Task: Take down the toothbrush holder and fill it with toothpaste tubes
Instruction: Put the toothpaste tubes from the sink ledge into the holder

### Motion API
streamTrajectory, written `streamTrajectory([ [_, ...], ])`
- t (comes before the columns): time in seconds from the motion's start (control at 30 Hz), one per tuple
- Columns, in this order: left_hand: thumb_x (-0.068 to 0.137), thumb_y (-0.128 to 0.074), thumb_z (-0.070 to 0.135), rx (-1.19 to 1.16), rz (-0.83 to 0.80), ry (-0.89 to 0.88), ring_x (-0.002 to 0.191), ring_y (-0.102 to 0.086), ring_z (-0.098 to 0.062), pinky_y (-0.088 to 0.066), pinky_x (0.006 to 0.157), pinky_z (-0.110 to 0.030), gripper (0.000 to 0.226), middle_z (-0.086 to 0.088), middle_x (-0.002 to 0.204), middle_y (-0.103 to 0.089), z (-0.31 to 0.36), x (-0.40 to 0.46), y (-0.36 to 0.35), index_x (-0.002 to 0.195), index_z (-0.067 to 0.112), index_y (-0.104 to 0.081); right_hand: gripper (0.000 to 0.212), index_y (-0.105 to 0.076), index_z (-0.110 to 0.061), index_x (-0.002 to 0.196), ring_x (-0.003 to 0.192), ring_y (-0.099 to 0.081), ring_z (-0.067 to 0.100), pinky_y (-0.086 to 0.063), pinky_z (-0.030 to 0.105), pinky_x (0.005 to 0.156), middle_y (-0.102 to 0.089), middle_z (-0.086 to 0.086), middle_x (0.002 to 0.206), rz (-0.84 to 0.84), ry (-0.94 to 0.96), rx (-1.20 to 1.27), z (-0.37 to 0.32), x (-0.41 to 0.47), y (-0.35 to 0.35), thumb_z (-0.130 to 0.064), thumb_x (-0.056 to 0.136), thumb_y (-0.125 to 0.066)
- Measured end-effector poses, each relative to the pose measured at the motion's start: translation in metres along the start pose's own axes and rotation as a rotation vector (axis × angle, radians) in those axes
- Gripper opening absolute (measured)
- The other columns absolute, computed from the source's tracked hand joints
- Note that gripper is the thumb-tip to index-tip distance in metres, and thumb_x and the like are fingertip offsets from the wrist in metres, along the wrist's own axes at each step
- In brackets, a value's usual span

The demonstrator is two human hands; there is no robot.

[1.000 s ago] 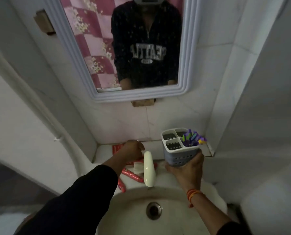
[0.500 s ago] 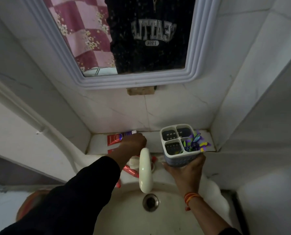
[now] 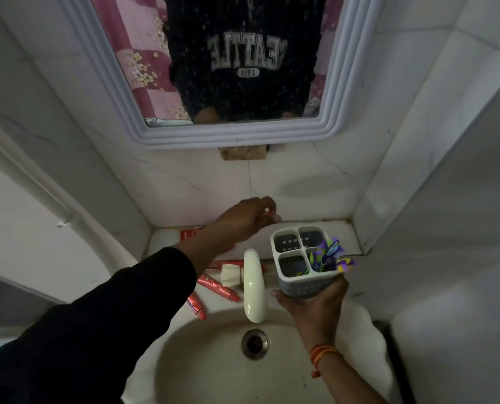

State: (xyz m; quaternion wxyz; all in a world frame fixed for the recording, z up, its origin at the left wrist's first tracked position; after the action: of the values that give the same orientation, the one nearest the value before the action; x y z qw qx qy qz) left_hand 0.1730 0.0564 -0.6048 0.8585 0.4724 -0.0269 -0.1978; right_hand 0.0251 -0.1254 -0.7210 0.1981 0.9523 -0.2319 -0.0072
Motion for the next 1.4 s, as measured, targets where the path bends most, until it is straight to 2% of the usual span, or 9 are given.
streamTrajectory([
  [0.23,0.090,-0.069,0.019,0.540,-0.499,-0.034,0.102,-0.060,-0.023,-0.050,0.084,-0.035,0.054,-0.007,0.123,-0.064,0.087,0.008,-0.002,0.142,0.016,-0.054,0.135,-0.027,-0.017,0.142,0.128,-0.053,0.023,-0.055,0.044,0.101,-0.046,0.004,0.140,-0.070,-0.033,0.121,0.010,-0.019,0.003,-0.043,0.032,-0.101],
  [0.3,0.083,-0.076,0.015,0.577,-0.490,0.016,0.092,-0.068,-0.020,-0.057,0.072,-0.030,0.062,-0.008,0.116,-0.070,0.105,0.008,-0.004,0.141,0.013,-0.054,0.129,-0.028,-0.023,0.138,0.126,-0.053,0.020,-0.055,0.042,0.100,-0.046,0.001,0.138,-0.079,-0.043,0.162,0.013,-0.021,0.003,-0.036,0.034,-0.102],
  [0.4,0.077,-0.086,0.019,0.518,-0.398,0.067,0.057,-0.072,-0.013,-0.061,0.060,-0.026,0.035,-0.002,0.074,-0.071,0.120,0.010,-0.009,0.100,0.008,-0.063,0.121,-0.029,-0.028,0.135,0.126,-0.053,0.018,-0.054,0.030,0.100,-0.046,-0.003,0.136,-0.105,-0.041,0.183,0.019,-0.022,0.002,-0.031,0.038,-0.102],
  [0.6,0.079,-0.081,0.030,0.596,-0.420,-0.022,0.080,-0.072,-0.015,-0.057,0.080,-0.026,0.024,0.004,0.080,-0.074,0.123,0.008,-0.046,0.096,0.013,-0.076,0.125,-0.027,-0.013,0.143,0.127,-0.052,0.017,-0.042,0.001,0.095,-0.047,0.000,0.138,-0.139,-0.034,0.212,0.025,-0.023,0.002,-0.026,0.044,-0.101],
  [0.77,0.078,-0.080,0.016,0.438,-0.147,-0.015,0.086,-0.071,-0.029,-0.062,0.077,-0.039,0.032,-0.013,0.106,-0.071,0.121,-0.007,-0.050,0.110,0.011,-0.076,0.129,-0.026,-0.014,0.146,0.129,-0.053,0.021,-0.045,0.010,0.101,-0.048,0.007,0.142,-0.131,-0.049,0.202,0.027,-0.024,0.003,-0.034,0.044,-0.101],
  [0.87,0.088,-0.073,0.029,0.420,-0.139,-0.028,0.078,-0.063,-0.025,-0.055,0.067,-0.033,0.031,-0.008,0.102,-0.067,0.116,-0.012,-0.058,0.114,0.013,-0.074,0.128,-0.025,-0.020,0.146,0.130,-0.053,0.021,-0.050,0.030,0.106,-0.048,0.006,0.143,-0.124,-0.037,0.184,0.027,-0.025,0.004,-0.038,0.044,-0.100],
  [1.07,0.087,-0.072,0.029,0.488,-0.063,-0.057,0.083,-0.067,-0.028,-0.049,0.062,-0.033,0.027,-0.011,0.099,-0.068,0.121,-0.025,-0.052,0.110,0.015,-0.076,0.131,-0.024,-0.018,0.148,0.130,-0.053,0.022,-0.051,0.042,0.106,-0.047,0.006,0.144,-0.116,-0.034,0.164,0.031,-0.022,0.003,-0.042,0.044,-0.100],
  [1.23,0.090,-0.066,0.035,0.360,-0.253,-0.019,0.098,-0.068,-0.023,-0.059,0.085,-0.037,0.031,-0.005,0.107,-0.075,0.105,-0.016,-0.041,0.113,0.018,-0.078,0.127,-0.027,-0.015,0.146,0.128,-0.055,0.020,-0.052,0.037,0.104,-0.050,0.007,0.143,-0.129,0.000,0.139,0.032,-0.022,0.002,-0.043,0.046,-0.099],
  [1.4,0.089,-0.071,0.021,0.137,-0.098,0.121,0.081,-0.071,-0.014,-0.059,0.091,-0.033,0.023,-0.003,0.108,-0.079,0.054,-0.010,0.004,0.109,0.013,-0.080,0.121,-0.034,-0.015,0.142,0.129,-0.056,0.021,-0.051,0.039,0.105,-0.053,0.007,0.141,-0.117,0.006,0.125,0.035,-0.019,0.003,-0.049,0.045,-0.099],
])
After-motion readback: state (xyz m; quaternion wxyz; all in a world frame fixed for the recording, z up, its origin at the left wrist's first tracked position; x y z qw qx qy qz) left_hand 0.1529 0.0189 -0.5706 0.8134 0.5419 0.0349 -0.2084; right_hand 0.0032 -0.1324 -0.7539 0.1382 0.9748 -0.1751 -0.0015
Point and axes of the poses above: each hand's wrist, its own x-axis towards the middle knuckle, its own y-axis out of the back of the hand, z = x × y, the point moved 6 cm from there along x, towards the middle knuckle
